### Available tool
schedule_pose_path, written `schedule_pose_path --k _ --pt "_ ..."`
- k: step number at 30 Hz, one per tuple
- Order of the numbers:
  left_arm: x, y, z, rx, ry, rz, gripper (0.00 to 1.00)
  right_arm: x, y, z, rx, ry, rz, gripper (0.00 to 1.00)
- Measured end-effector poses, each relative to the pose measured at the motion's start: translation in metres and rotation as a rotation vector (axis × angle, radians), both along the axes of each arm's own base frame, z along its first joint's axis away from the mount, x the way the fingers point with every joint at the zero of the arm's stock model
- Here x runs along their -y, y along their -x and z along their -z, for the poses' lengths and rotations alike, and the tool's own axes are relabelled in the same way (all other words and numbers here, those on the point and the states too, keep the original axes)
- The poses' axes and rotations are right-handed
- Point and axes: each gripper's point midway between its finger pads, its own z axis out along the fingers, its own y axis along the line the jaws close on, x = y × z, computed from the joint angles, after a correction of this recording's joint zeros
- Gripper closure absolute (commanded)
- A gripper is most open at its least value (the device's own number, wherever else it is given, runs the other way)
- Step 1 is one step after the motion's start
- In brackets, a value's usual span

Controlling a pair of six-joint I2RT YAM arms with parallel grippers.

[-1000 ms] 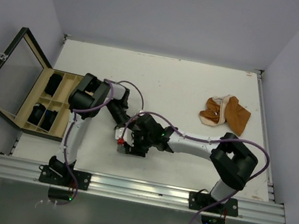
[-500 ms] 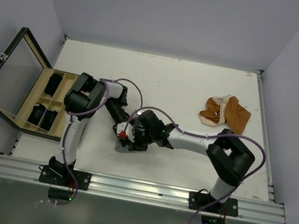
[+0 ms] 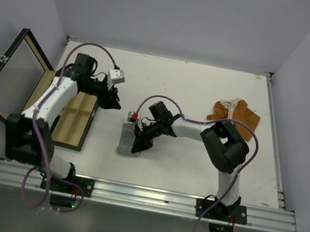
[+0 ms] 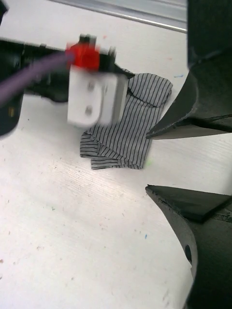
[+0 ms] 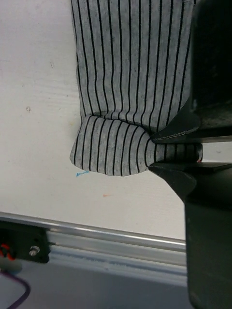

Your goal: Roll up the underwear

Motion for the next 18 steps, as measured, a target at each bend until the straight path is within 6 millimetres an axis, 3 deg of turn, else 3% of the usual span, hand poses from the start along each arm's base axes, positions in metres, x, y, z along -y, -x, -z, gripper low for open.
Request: schedule_pose_path --k 3,5,7,13,18 --pt "0.0 0.026 -0.014 0.19 -0.059 0.012 0.54 -0.002 -0.002 0.002 -0.127 -0.004 0.01 1.0" --pt "0.007 0.045 -0.009 0.291 -0.105 0.051 0.53 -0.003 -0.002 0.002 -0.21 -0.009 0.012 1.0" --pt "0.013 0.067 0.008 0.331 -0.144 0.098 0.48 -0.003 -0.002 0.003 -0.291 -0.014 0.012 1.0" --pt "0.038 0.133 0.067 0.423 -0.268 0.32 0.48 0.0 -0.001 0.005 -0.457 -0.019 0.012 1.0" --pt "0.051 0.142 0.089 0.452 -0.344 0.41 0.48 0.004 0.004 0.006 -0.535 -0.011 0.012 1.0"
